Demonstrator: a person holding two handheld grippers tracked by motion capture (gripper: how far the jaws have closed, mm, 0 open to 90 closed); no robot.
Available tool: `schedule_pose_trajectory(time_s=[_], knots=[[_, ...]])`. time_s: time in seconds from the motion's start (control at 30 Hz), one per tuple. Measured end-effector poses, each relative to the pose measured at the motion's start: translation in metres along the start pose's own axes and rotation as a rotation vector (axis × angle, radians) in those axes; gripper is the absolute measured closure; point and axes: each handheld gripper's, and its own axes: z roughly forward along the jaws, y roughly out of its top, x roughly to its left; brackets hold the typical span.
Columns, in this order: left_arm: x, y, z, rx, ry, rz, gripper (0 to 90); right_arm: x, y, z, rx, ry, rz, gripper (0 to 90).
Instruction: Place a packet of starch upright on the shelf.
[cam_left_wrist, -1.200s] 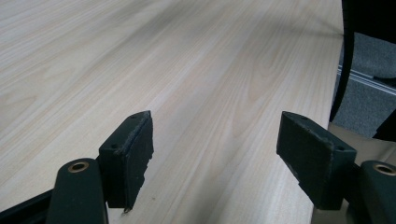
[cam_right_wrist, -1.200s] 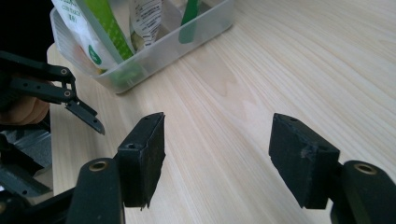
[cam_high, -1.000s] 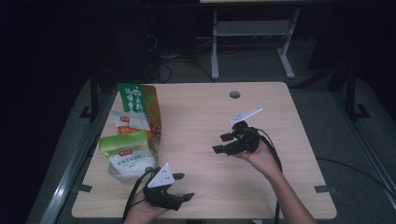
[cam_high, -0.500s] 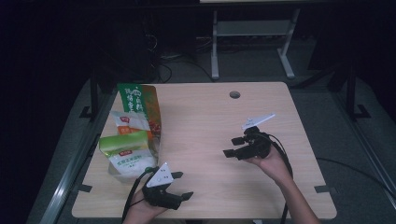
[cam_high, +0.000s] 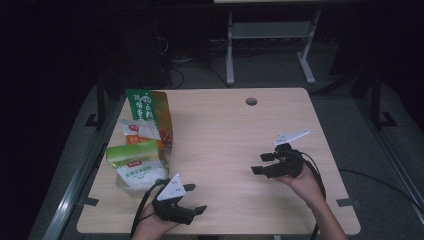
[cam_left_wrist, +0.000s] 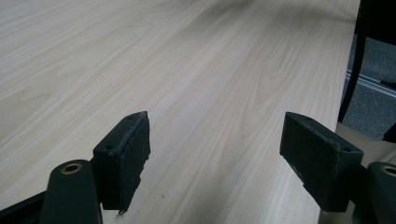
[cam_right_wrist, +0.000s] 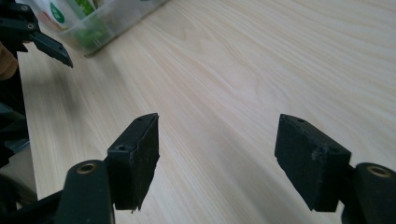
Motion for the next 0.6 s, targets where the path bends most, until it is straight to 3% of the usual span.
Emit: schedule_pose_trajectory(time_s=[0.33,0.6], knots=[[0.001,-0.001,-0.001,-0.005,0.008,-0.011,23.9,-0.002,-0.024,-0.011,0.009,-0.018,0.019,29.2],[0.002,-0.001,-0.002,0.005,0.005,-0.015,23.9,0.001,-0.045,-0.023,-0.016,-0.035,0.029,28.4]])
